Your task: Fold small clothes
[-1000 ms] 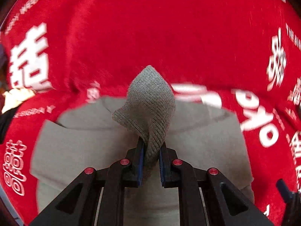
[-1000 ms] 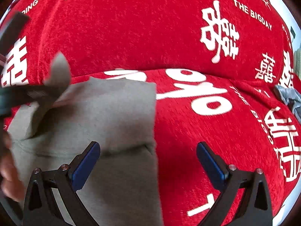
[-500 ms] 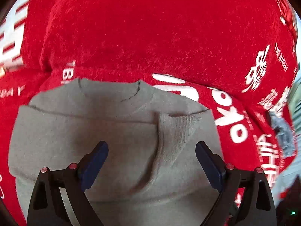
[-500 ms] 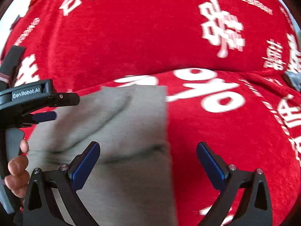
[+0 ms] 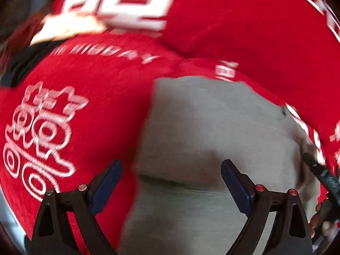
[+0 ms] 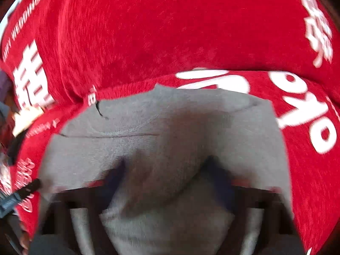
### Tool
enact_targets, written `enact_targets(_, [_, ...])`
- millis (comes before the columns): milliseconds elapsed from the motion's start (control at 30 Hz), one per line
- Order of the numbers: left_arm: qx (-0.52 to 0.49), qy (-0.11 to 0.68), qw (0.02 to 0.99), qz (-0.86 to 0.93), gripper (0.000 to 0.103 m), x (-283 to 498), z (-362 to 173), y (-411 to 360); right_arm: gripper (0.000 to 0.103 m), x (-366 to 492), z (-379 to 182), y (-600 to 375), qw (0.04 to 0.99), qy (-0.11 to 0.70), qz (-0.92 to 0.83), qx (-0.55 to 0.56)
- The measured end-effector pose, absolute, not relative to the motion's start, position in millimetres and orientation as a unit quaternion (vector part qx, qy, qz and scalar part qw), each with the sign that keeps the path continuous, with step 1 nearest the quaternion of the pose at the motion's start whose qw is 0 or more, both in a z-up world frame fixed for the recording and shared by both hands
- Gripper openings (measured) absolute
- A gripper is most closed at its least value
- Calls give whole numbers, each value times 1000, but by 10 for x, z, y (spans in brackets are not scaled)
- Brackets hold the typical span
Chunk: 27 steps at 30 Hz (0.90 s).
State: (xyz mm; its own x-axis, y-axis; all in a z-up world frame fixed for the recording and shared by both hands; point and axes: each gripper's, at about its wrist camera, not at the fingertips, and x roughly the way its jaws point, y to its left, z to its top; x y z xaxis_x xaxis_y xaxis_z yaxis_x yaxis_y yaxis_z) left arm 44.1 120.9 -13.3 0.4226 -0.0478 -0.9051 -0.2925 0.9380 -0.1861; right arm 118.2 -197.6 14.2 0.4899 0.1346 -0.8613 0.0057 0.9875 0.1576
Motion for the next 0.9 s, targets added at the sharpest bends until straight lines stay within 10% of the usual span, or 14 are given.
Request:
enact_targets(400, [-172, 550, 816, 50, 94, 509, -214, 1309, 15, 972, 270, -2519, 870, 475, 24, 130])
enact_targets(500, [-124, 558, 818, 54, 94, 530, -272, 1049, 25, 995, 145, -2643, 847, 507, 34, 156])
enact_targets(633, [-90, 534, 839, 46, 94, 495, -75, 885, 72, 728, 406, -3020, 874, 451, -28, 180])
enact_targets(900, [-20, 536, 844, -1, 94, 742, -47, 174, 72, 933, 753, -2137, 897, 437, 67, 22])
